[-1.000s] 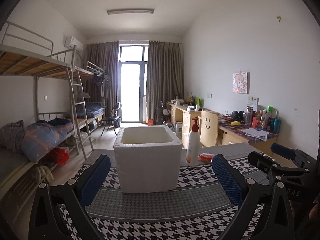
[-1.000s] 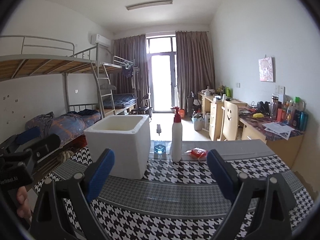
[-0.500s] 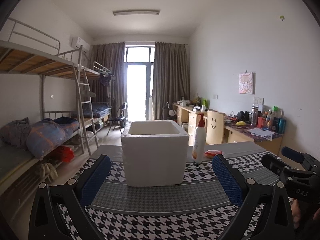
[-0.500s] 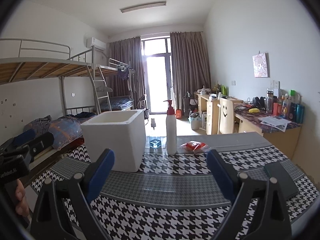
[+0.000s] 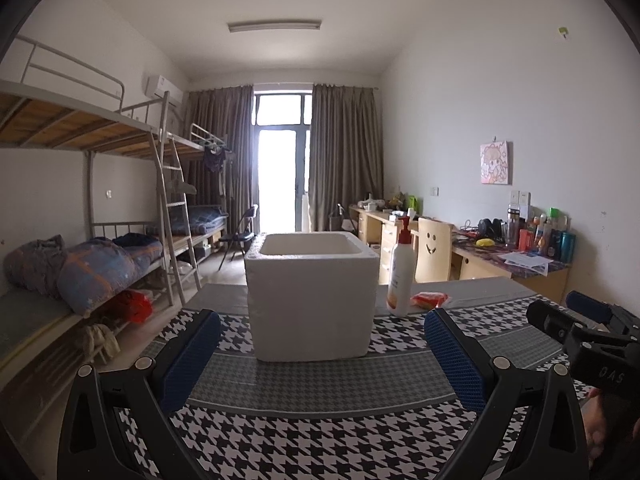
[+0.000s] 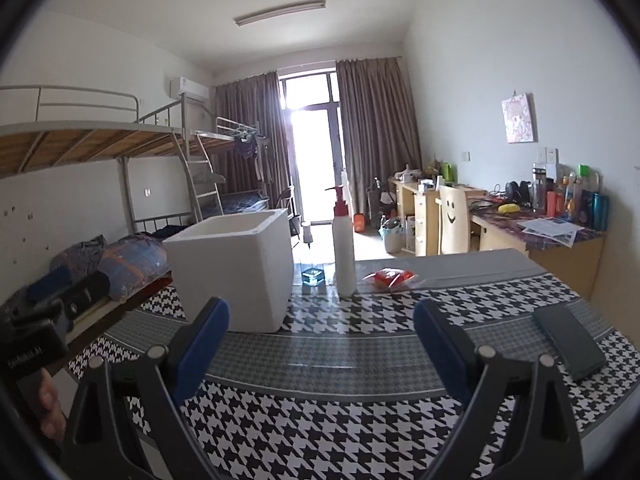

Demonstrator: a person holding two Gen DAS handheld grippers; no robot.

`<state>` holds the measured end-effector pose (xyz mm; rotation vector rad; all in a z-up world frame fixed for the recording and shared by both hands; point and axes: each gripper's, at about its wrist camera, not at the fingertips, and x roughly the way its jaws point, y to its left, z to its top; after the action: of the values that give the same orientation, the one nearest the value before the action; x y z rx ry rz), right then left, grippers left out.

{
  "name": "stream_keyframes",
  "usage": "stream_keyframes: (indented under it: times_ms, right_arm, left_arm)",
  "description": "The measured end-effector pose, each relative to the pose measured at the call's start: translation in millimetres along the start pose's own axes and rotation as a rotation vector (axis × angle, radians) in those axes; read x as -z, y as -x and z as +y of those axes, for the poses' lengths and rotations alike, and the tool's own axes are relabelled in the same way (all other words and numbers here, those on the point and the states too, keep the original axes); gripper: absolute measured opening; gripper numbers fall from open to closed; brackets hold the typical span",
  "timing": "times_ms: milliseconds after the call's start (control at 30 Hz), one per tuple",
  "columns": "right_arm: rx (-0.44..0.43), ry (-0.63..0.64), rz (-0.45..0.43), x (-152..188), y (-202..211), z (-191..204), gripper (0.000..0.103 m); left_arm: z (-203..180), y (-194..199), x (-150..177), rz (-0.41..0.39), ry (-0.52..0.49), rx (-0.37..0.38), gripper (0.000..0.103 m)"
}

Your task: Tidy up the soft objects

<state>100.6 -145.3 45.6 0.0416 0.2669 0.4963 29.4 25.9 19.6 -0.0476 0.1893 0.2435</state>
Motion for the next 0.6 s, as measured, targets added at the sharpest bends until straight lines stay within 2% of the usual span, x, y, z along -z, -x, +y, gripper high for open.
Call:
stream_keyframes:
  times_ms: [400, 600]
  right_arm:
    - [0.048, 0.009, 0.004, 9.6, 2.1, -2.0, 0.096]
    - [0.045, 0.027, 0.003, 10.3, 3.7, 0.2, 0.096]
  left_arm:
    - [1.5, -2.6, 8.6, 0.020, 0.009, -0.002, 0.102]
    - [0.2, -1.9, 10.2, 0.030, 0.007, 0.013, 0.102]
